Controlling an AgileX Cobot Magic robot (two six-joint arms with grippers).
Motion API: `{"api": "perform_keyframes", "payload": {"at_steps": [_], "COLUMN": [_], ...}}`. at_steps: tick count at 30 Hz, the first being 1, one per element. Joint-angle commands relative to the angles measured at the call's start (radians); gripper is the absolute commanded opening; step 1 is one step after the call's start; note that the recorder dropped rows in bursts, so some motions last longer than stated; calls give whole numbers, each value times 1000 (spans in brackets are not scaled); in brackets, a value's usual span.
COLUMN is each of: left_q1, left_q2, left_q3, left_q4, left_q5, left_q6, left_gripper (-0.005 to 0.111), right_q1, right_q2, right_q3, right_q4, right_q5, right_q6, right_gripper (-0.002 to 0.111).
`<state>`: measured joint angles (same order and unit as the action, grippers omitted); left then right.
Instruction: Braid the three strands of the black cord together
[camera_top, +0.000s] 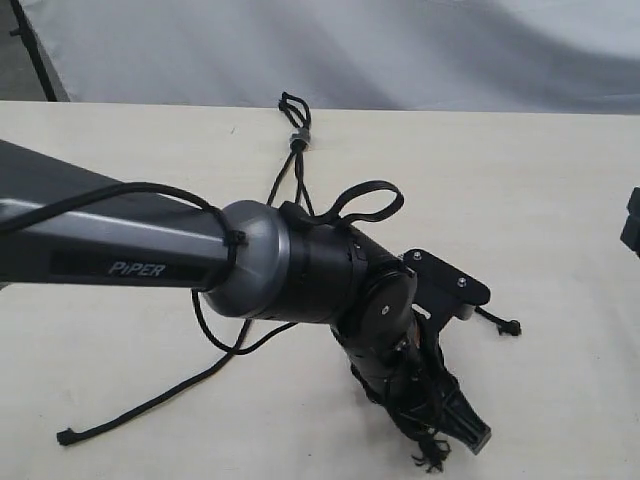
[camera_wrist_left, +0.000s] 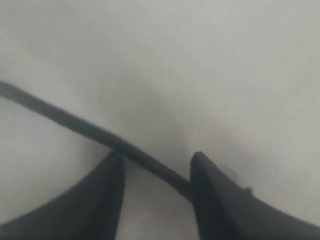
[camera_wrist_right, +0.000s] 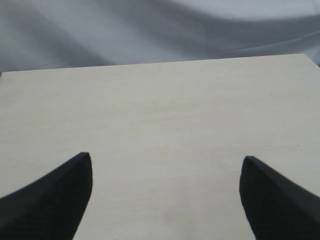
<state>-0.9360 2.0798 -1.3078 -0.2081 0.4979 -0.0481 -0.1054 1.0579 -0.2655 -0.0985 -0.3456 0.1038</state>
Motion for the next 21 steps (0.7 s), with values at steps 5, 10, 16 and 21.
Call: {"api": "perform_keyframes", "payload": {"at_steps": [5, 10, 16, 21], "left_q1": [-6, 6, 176, 369], "left_q2": [-20, -229, -307, -307], "left_q3": [7, 9, 147, 317], "left_q4": [151, 629, 778, 778], "left_q5": [242, 407, 450, 274], "left_q6": [62, -220, -283, -317], "left_gripper": [0, 0, 0, 0], "right_q1": [28, 28, 28, 28], "right_q2": [2, 2, 2, 2], "right_q3": [2, 2, 2, 2], "right_q4": [-1, -1, -1, -1], "right_q5": [-16, -16, -16, -16], "right_q6": [2, 2, 2, 4], "right_gripper": [76, 76, 76, 76]}}
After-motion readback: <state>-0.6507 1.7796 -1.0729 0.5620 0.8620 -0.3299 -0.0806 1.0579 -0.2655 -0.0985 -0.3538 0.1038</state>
